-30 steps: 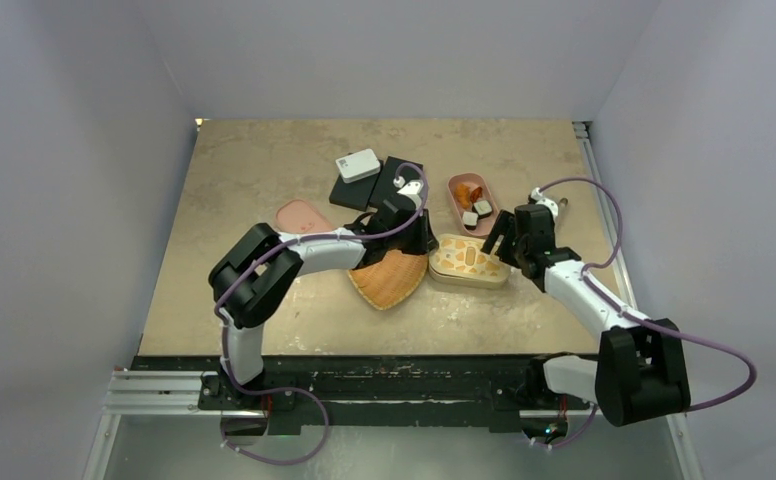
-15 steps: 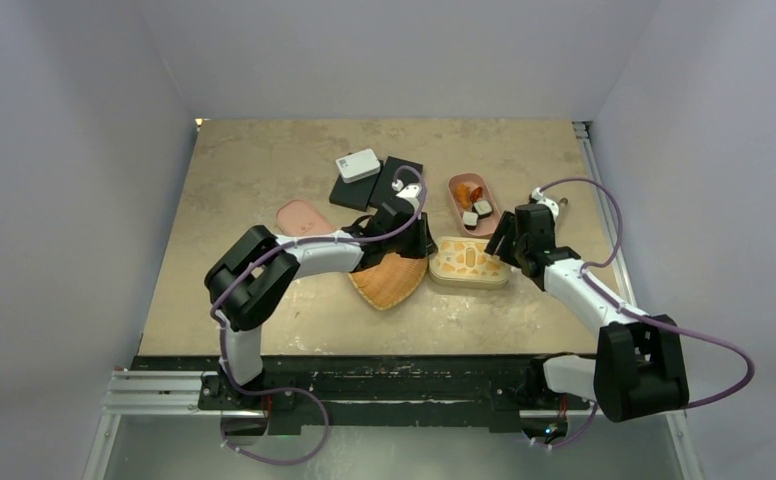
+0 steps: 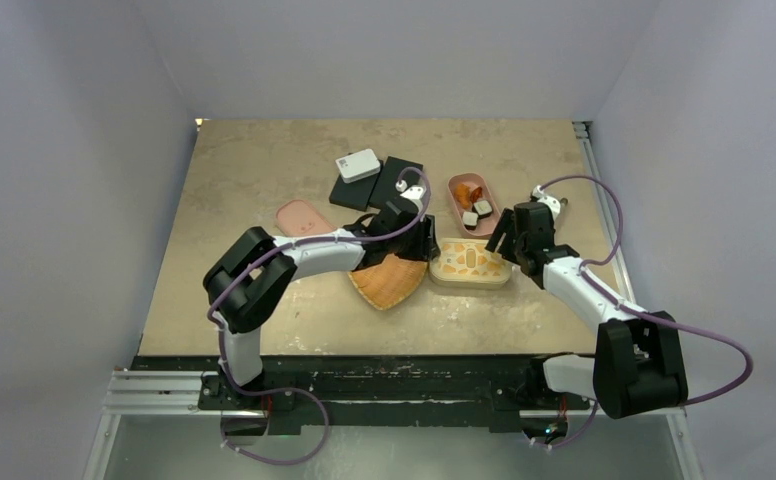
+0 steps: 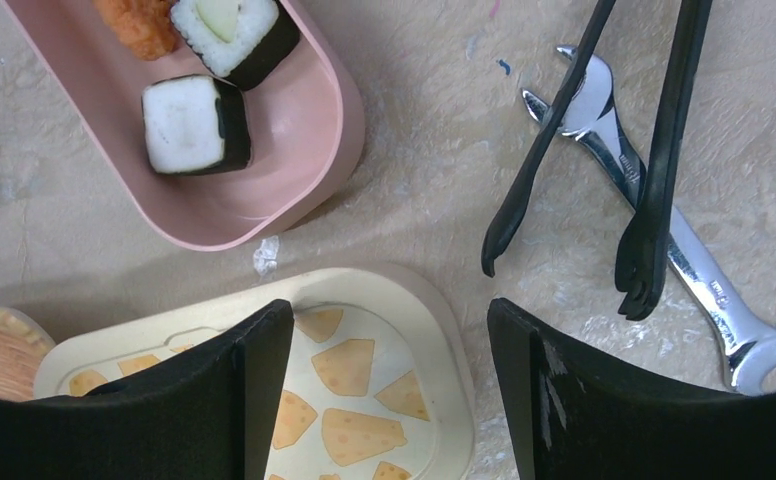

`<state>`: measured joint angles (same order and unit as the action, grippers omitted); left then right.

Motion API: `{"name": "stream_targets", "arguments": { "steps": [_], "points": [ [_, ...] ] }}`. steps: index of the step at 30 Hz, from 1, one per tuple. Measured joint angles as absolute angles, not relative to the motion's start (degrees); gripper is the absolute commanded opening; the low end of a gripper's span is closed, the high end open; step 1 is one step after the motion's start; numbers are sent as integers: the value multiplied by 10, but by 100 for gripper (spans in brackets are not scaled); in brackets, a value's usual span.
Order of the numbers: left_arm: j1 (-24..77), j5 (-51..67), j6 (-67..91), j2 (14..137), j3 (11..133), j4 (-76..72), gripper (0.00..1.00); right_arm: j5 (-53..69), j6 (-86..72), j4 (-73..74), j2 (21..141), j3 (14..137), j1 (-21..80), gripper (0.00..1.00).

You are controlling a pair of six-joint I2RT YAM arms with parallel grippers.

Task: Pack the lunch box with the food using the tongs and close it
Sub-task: Close the cover of the packing box.

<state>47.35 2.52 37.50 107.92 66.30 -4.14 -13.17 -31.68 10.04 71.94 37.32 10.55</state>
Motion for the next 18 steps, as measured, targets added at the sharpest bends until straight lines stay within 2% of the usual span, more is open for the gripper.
{"name": "stream_targets", "arguments": {
  "steps": [6, 10, 13, 18],
  "points": [
    [474, 12, 353, 1079, 705, -12, 58, -137, -307, 100, 720, 380, 105, 77],
    [474, 10, 343, 1085, 734, -10, 60, -133, -305, 98, 731, 380, 105, 77],
    [474, 9, 333, 1097, 745, -10, 60, -123, -305, 93, 743, 386, 105, 77],
    [474, 10, 331, 1118, 742, -2, 53, -106, -309, 95, 755, 389, 105, 77]
  ]
}}
